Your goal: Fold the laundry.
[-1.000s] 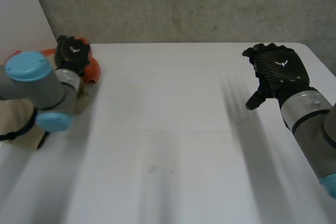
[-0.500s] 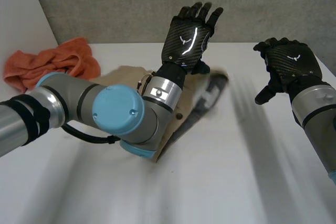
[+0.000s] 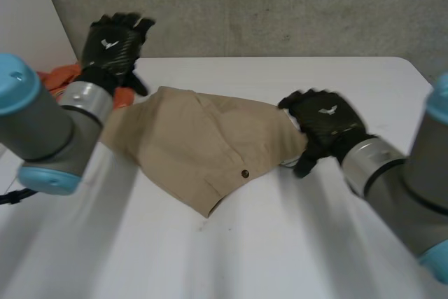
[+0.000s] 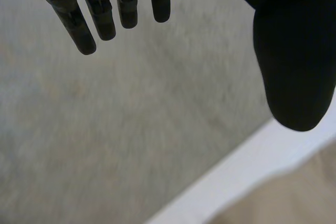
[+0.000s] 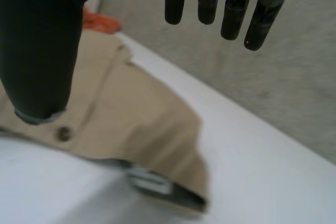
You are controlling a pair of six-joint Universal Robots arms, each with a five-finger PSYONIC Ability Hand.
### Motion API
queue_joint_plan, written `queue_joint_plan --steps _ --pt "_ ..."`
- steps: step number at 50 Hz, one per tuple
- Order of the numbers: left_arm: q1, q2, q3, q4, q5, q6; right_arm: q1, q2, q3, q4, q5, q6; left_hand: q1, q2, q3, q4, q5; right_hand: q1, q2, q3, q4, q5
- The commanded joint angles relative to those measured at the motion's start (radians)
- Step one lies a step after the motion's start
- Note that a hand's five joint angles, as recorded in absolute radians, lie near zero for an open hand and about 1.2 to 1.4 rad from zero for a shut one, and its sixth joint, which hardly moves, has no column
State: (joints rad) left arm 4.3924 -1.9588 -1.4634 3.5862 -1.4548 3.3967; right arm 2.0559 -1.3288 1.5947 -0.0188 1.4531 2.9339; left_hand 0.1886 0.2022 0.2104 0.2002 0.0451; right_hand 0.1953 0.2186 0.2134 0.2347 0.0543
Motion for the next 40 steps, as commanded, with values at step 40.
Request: queue_joint_plan --steps 40 --pt "0.233 0.0 -0.137 -0.192 0.182 0.145 -0.207 0.818 -0.945 -0.15 0.199 -0.513 0.054 0.041 0.032 0.043 0.023 1.201 1.178 1.183 1.162 1.167"
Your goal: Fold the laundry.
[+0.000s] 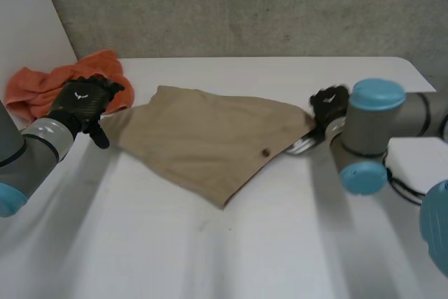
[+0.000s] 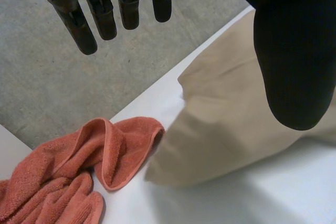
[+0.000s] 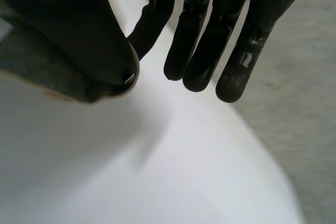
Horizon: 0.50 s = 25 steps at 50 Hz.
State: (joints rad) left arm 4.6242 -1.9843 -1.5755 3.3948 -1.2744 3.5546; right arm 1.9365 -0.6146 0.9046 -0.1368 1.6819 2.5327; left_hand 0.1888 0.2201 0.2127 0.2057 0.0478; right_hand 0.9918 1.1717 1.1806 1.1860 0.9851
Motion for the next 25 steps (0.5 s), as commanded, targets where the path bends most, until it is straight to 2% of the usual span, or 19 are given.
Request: queue_joint_plan --steps 1,9,10,11,12,13,18,23,25 --pt "0.001 0.027 -0.026 0.0 0.001 -0.013 -0.096 0.123 -0.294 -0.033 -0.04 -0.12 0.054 0.023 0.03 0.037 0.021 0.404 0.225 0.216 0.21 0.237" --pt "-0.008 0.028 -0.046 0.0 0.001 -0.013 -0.157 0.311 -0.605 -0.035 -0.165 -0.147 0.045 0.014 0.021 0.028 0.012 0.404 0.225 0.216 0.21 0.237" --pt "-0.013 0.027 -0.049 0.0 0.001 -0.013 -0.162 0.328 -0.622 -0.035 -0.181 -0.146 0.045 0.014 0.021 0.028 0.012 0.307 0.127 0.118 0.112 0.139" --pt "-0.018 0.025 -0.051 0.0 0.001 -0.013 -0.162 0.334 -0.628 -0.035 -0.192 -0.144 0.045 0.014 0.021 0.028 0.012 0.064 -0.115 -0.124 -0.13 -0.103" --pt "-0.024 0.024 -0.051 -0.002 0.001 -0.013 -0.162 0.343 -0.624 -0.034 -0.214 -0.14 0.045 0.014 0.021 0.028 0.012 -0.662 -0.842 -0.851 -0.856 -0.829" --pt "-0.03 0.022 -0.051 0.0 0.001 -0.013 -0.162 0.343 -0.618 -0.03 -0.22 -0.138 0.042 0.011 0.018 0.025 0.009 -0.817 -0.997 -1.006 -1.011 -0.985" --pt "-0.079 0.015 -0.046 0.001 0.003 -0.011 -0.157 0.291 -0.555 0.006 -0.196 -0.135 0.045 0.014 0.021 0.028 0.012 -0.817 -0.997 -1.006 -1.011 -0.985" --pt "-0.111 -0.017 -0.023 0.009 0.003 0.0 -0.157 0.103 -0.42 0.172 -0.093 -0.083 0.06 0.029 0.036 0.043 0.026 -0.817 -0.997 -1.006 -1.011 -0.985" --pt "-0.137 -0.054 0.009 0.017 0.001 0.004 -0.159 0.037 -0.38 0.224 -0.077 -0.057 0.077 0.046 0.054 0.061 0.044 -0.817 -0.997 -1.006 -1.011 -0.985"
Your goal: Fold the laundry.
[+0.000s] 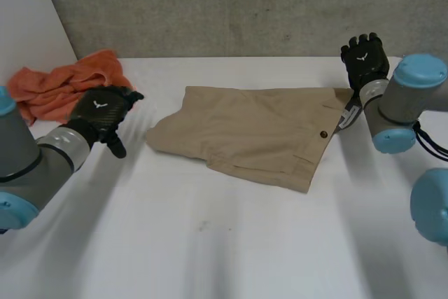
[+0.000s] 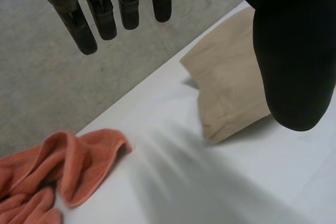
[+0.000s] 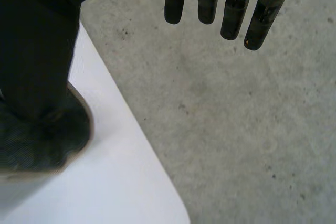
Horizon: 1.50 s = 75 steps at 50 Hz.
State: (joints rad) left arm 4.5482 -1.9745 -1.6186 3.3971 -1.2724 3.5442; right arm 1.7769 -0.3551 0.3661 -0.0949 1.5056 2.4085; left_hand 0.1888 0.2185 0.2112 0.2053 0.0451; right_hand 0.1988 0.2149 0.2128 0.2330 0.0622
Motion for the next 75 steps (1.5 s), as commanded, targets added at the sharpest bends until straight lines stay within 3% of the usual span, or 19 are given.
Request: queue_joint_plan --steps 1,6,13,23,29,39,50,54,58,61,68,75 --pt "-0.073 -0.078 0.068 0.018 -0.004 0.015 0.001 -0.257 0.178 0.205 0.103 0.083 0.083 0.054 0.061 0.067 0.053 -0.024 -0.04 -0.038 -0.058 -0.062" --pt "-0.097 -0.178 0.164 0.019 -0.013 0.013 -0.001 -0.474 0.345 0.377 0.105 0.176 0.133 0.104 0.111 0.117 0.102 -0.024 -0.04 -0.038 -0.058 -0.062" --pt "-0.107 -0.279 0.264 0.019 -0.01 0.024 0.041 -0.643 0.572 0.497 0.091 0.248 0.227 0.197 0.205 0.211 0.196 -0.024 -0.04 -0.038 -0.058 -0.062" --pt "-0.118 -0.385 0.345 0.021 -0.002 0.12 0.153 -0.74 0.936 0.436 -0.025 0.466 0.327 0.297 0.304 0.31 0.296 0.103 0.087 0.089 0.069 0.065" --pt "-0.118 -0.406 0.368 0.019 0.001 0.137 0.212 -0.774 1.082 0.292 -0.028 0.573 0.57 0.541 0.548 0.554 0.54 0.197 0.181 0.183 0.163 0.159" --pt "-0.12 -0.411 0.368 0.013 -0.001 0.137 0.253 -0.707 1.123 0.143 0.025 0.59 1.202 1.172 1.179 1.185 1.171 0.259 0.243 0.245 0.225 0.221" --pt "-0.129 -0.385 0.353 0.013 -0.013 0.131 0.279 -0.595 1.077 0.08 0.07 0.577 1.207 1.178 1.185 1.191 1.177 0.456 0.439 0.442 0.421 0.418" --pt "-0.139 -0.362 0.332 0.01 -0.015 0.128 0.279 -0.562 1.059 0.076 0.068 0.575 1.207 1.178 1.185 1.191 1.177 0.646 0.63 0.632 0.612 0.608" --pt "-0.147 -0.31 0.301 0.008 -0.015 0.125 0.279 -0.533 1.024 0.076 0.071 0.572 1.207 1.178 1.185 1.191 1.177 1.196 1.18 1.182 1.162 1.158" --pt "-0.149 -0.247 0.267 0.008 -0.015 0.114 0.276 -0.535 1.012 0.08 0.074 0.571 1.207 1.178 1.185 1.191 1.177 1.197 1.181 1.183 1.163 1.16" --pt "-0.155 -0.069 0.2 -0.038 -0.015 0.039 0.262 -0.631 1.021 0.104 0.077 0.506 1.207 1.178 1.185 1.191 1.177 1.197 1.181 1.183 1.163 1.16" --pt "-0.152 0.152 0.146 -0.165 -0.013 0.018 0.214 -0.862 1.015 0.236 0.076 0.272 1.207 1.178 1.185 1.191 1.177 1.197 1.181 1.183 1.163 1.16"
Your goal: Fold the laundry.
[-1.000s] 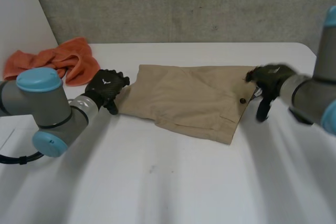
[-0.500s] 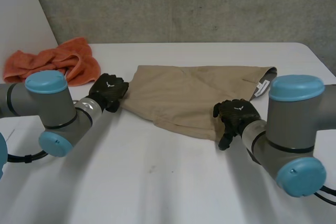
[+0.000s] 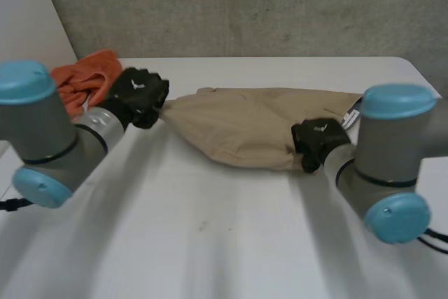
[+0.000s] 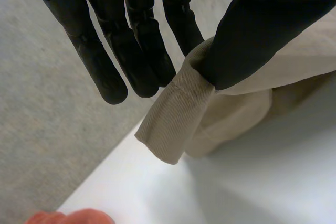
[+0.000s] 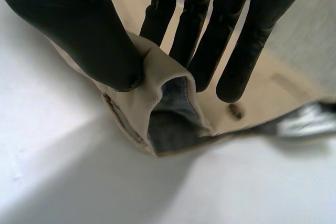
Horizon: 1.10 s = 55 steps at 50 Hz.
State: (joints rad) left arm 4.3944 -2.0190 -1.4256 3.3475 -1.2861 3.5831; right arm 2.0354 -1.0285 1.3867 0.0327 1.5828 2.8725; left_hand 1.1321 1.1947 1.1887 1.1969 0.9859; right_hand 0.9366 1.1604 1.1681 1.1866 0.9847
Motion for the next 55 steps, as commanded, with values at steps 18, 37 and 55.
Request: queue_joint_plan --steps 18,37,55 --pt "-0.015 0.574 -0.056 -0.326 -0.07 -0.04 -0.066 -0.441 -0.321 0.458 -0.038 -0.368 0.264 0.202 0.208 0.199 0.236 0.46 0.236 0.228 0.21 0.237" --pt "-0.154 0.029 0.109 -0.31 -0.167 -0.032 -0.112 -0.021 -0.377 0.516 -0.078 -0.108 0.264 0.202 0.208 0.199 0.236 0.46 0.236 0.228 0.21 0.237" --pt "-0.158 0.094 0.034 -0.281 -0.173 -0.027 -0.162 0.03 -0.383 0.648 -0.224 -0.059 0.264 0.202 0.208 0.199 0.236 -0.567 -0.791 -0.798 -0.817 -0.789"
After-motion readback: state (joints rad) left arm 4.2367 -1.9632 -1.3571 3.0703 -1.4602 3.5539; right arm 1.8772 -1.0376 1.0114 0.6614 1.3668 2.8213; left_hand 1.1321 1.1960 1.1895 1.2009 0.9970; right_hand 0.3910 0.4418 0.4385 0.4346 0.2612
